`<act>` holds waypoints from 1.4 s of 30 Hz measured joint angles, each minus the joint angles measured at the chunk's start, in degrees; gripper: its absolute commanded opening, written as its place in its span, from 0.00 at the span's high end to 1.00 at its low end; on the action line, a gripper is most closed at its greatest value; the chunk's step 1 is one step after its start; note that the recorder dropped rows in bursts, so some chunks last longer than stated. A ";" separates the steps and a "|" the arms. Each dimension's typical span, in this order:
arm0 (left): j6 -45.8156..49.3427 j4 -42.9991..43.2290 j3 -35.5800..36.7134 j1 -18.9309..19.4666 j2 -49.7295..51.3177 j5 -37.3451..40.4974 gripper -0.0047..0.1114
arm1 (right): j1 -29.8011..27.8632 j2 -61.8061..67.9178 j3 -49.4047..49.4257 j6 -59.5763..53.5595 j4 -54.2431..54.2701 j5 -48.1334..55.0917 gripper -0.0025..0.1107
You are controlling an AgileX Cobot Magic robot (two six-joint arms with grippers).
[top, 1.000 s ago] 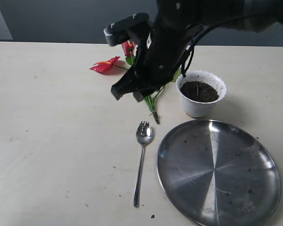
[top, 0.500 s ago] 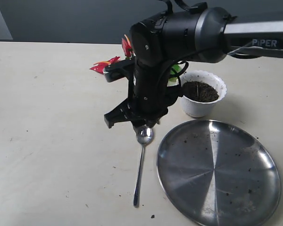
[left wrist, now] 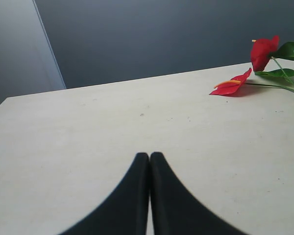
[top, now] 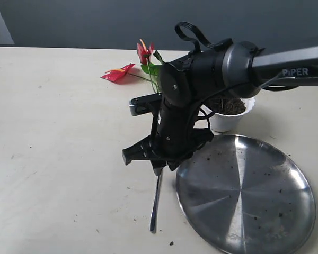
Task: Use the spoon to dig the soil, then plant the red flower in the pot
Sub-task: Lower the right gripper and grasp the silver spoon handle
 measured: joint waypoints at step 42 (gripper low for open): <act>0.00 0.00 0.00 0.00 0.00 0.00 0.95 | 3.85 4.80 -0.03 16.09 -7.42 -3.45 0.80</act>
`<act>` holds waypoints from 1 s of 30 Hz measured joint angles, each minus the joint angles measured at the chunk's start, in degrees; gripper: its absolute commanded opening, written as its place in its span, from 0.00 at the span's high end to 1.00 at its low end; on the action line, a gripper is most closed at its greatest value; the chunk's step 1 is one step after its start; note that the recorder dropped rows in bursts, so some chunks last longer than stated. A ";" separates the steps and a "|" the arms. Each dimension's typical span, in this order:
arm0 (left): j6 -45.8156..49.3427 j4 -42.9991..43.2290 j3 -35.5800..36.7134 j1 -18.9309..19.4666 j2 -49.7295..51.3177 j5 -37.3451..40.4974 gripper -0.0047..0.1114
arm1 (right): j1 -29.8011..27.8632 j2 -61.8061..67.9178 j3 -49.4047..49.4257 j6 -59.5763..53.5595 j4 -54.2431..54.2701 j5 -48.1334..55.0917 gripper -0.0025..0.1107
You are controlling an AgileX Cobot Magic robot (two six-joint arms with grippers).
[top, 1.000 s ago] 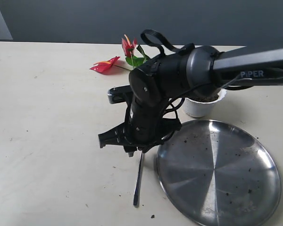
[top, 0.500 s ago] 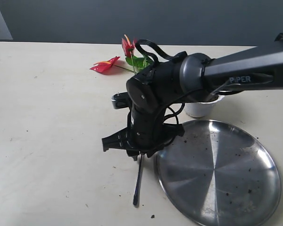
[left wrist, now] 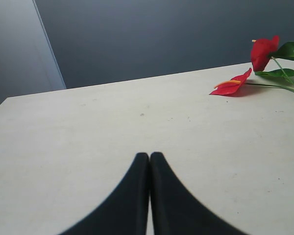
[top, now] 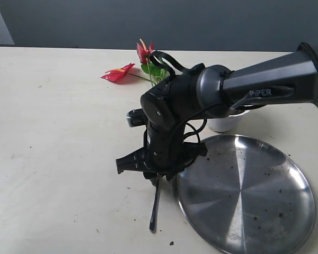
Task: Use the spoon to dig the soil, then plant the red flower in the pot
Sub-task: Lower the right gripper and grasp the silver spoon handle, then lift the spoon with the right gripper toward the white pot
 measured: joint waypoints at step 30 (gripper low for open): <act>0.00 0.00 0.00 0.00 0.00 0.00 0.95 | 0.21 -9.76 -10.81 -12.74 -13.19 5.52 0.98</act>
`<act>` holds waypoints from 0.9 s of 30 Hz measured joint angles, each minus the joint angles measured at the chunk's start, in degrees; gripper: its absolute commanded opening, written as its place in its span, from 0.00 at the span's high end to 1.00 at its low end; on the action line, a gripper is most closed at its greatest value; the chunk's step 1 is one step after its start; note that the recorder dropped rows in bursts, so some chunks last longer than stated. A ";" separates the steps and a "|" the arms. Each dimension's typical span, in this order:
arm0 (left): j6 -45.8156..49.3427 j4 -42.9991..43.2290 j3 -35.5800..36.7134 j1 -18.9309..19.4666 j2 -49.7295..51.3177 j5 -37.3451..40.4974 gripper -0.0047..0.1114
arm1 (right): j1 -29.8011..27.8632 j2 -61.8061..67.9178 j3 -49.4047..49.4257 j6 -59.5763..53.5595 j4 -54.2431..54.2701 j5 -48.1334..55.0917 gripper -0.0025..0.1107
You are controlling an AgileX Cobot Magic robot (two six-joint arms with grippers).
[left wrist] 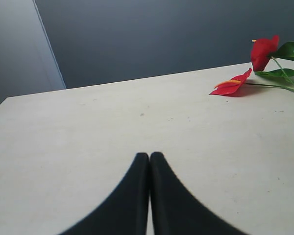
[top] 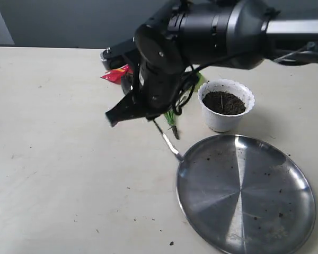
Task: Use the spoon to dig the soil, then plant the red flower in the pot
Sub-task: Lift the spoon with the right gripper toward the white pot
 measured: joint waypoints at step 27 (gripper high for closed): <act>0.00 0.65 0.00 0.00 0.00 0.00 0.95 | -4.04 -1.17 -3.12 -39.88 -53.44 19.50 0.98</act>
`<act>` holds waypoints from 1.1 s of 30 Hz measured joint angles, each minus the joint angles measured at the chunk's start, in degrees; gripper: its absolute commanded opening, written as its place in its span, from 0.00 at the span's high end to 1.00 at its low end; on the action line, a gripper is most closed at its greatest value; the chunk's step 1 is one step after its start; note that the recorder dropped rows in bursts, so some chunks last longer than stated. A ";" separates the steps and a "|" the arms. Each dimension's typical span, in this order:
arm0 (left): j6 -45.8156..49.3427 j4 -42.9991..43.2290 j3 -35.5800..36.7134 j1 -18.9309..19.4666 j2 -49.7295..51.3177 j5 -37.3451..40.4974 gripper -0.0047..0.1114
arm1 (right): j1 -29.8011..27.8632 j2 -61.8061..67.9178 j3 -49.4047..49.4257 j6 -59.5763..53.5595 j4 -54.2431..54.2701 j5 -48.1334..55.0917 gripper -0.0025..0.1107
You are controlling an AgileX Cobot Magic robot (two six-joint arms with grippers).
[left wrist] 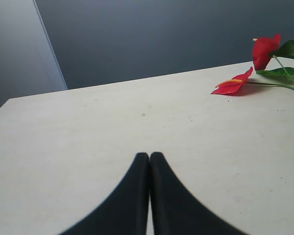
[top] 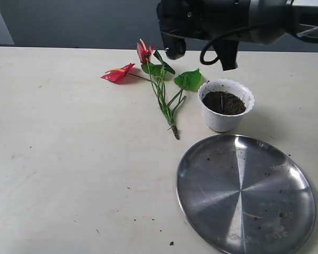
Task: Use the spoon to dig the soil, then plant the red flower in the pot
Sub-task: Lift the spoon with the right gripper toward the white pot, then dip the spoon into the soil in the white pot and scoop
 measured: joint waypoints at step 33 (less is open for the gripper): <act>0.00 0.82 0.00 0.00 0.00 0.00 0.95 | -5.30 13.29 11.69 -8.52 -11.60 -0.13 0.98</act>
